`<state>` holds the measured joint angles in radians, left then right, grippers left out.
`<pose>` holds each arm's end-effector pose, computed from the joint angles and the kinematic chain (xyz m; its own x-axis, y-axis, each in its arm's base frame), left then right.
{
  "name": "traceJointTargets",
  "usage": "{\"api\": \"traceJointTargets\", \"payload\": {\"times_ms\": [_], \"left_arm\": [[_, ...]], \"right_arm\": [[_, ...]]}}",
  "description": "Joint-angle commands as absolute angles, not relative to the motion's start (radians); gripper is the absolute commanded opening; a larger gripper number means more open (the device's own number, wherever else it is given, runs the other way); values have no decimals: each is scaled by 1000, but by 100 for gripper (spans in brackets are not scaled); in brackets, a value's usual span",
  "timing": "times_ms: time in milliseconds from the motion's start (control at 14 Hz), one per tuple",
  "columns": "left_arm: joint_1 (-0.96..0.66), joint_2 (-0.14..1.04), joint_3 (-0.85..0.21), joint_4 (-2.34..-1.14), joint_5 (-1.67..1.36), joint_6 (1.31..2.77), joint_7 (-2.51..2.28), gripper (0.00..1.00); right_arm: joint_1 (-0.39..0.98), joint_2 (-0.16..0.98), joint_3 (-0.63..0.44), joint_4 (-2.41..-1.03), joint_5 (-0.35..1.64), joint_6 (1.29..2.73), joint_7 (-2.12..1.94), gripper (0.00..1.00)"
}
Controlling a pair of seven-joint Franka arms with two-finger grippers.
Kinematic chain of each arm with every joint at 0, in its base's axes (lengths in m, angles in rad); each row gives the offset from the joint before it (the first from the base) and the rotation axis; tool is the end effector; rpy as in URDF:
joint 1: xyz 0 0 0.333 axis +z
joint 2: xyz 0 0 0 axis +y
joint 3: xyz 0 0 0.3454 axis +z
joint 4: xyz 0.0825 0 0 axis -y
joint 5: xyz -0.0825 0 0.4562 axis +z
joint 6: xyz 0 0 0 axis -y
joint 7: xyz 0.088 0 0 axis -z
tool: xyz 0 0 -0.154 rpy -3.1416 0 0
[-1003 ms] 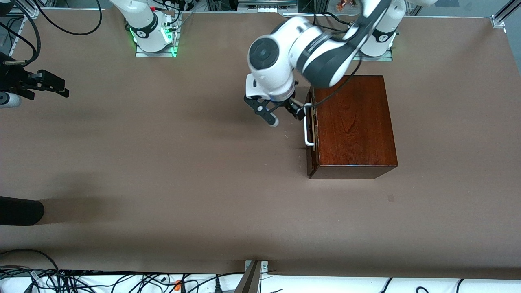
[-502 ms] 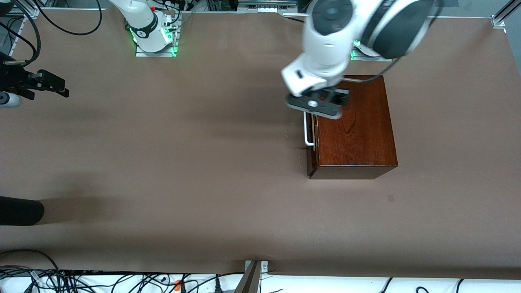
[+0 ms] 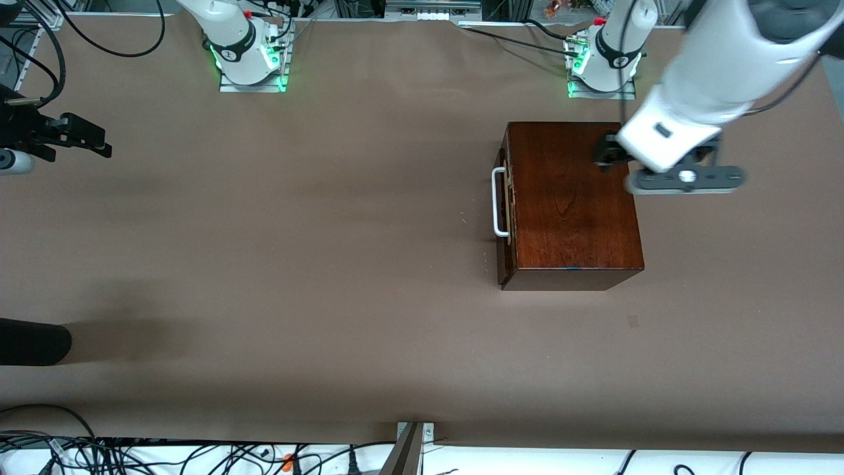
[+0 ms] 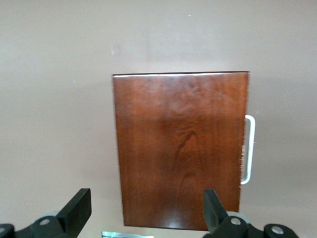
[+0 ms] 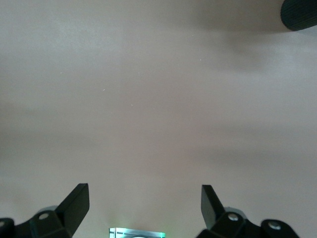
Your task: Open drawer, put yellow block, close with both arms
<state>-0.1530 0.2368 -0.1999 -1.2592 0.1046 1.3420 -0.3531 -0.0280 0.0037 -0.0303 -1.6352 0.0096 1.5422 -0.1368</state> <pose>0.6422 -0.2003 0.6030 0.9925 0.0245 -0.1195 0.0118 -0.9944 -0.1055 0.6163 -0.0344 0.5676 0.9924 0.0789 -0.0944 0.0771 -0.9968 -0.0225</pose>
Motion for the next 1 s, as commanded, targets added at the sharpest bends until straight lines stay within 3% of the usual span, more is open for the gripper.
{"api": "traceJointTargets", "payload": {"times_ms": [0, 358, 932], "left_arm": [[-123, 147, -129, -1373, 66, 1361, -257, 100], [-121, -14, 3, -1627, -2, 1534, -127, 100], [-115, -29, 41, -1617, 0, 1536, -45, 100]], "right_arm": [[-34, 5, -25, -1617, -2, 1520, -135, 100], [-34, 5, -25, -1617, -2, 1514, -135, 100], [-34, 5, -23, -1617, -2, 1516, -133, 100]]}}
